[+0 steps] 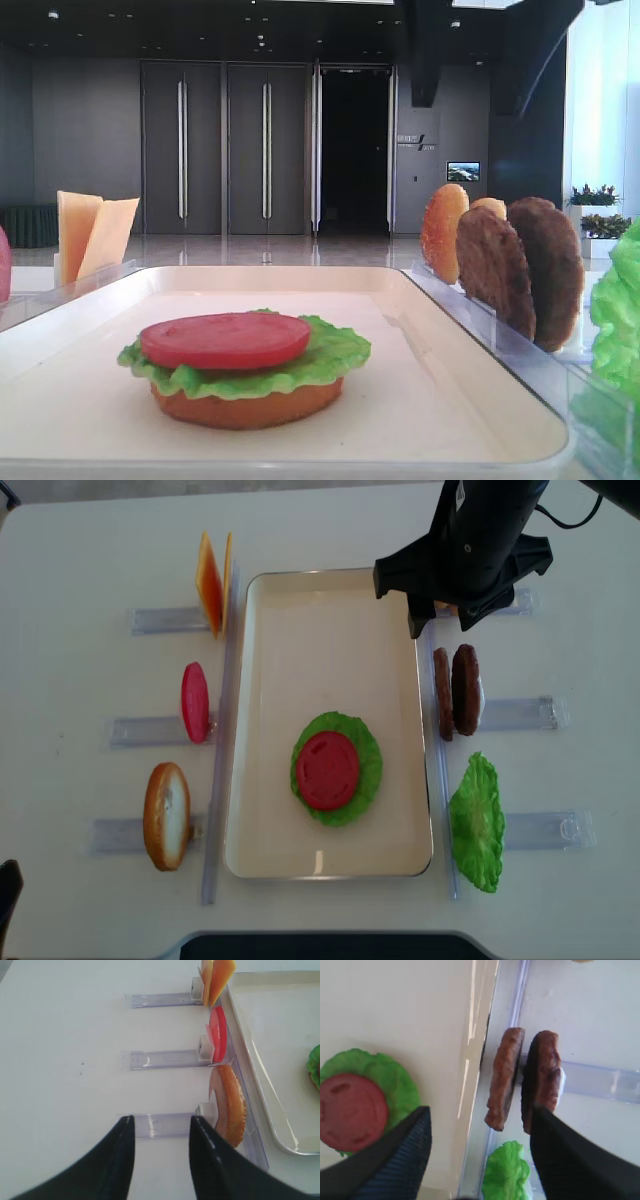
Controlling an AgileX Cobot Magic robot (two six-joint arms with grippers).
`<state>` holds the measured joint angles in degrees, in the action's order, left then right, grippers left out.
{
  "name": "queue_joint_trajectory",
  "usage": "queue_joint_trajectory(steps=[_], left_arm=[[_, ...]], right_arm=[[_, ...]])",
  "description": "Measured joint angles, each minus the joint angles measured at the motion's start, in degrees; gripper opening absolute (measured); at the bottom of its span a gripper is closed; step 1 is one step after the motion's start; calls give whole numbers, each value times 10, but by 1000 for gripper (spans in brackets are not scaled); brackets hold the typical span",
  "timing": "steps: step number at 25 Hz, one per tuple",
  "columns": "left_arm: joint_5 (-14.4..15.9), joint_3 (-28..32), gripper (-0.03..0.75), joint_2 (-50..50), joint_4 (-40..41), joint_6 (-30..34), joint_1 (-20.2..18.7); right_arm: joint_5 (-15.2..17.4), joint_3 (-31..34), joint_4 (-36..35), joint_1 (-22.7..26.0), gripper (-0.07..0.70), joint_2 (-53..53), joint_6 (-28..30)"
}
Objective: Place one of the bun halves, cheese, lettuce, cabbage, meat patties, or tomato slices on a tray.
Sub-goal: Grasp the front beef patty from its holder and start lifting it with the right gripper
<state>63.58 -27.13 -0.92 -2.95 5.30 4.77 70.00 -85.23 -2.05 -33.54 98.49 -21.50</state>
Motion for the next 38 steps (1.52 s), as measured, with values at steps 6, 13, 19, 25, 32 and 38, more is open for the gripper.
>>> queue_joint_trajectory(steps=[6, 13, 19, 25, 32, 38], left_arm=[[0, 0, 282, 0, 0, 0, 0], [0, 0, 282, 0, 0, 0, 0], [0, 0, 282, 0, 0, 0, 0], [0, 0, 282, 0, 2, -3, 0], [0, 0, 282, 0, 4, -5, 0], [0, 0, 282, 0, 4, -5, 0]], right_arm=[[1, 45, 12, 10, 442, 0, 5], [1, 53, 3, 13, 442, 18, 11], [0, 53, -13, 13, 440, 52, 23], [1, 53, -15, 13, 440, 52, 26], [0, 53, -27, 13, 438, 52, 28], [0, 53, -36, 13, 438, 52, 29]])
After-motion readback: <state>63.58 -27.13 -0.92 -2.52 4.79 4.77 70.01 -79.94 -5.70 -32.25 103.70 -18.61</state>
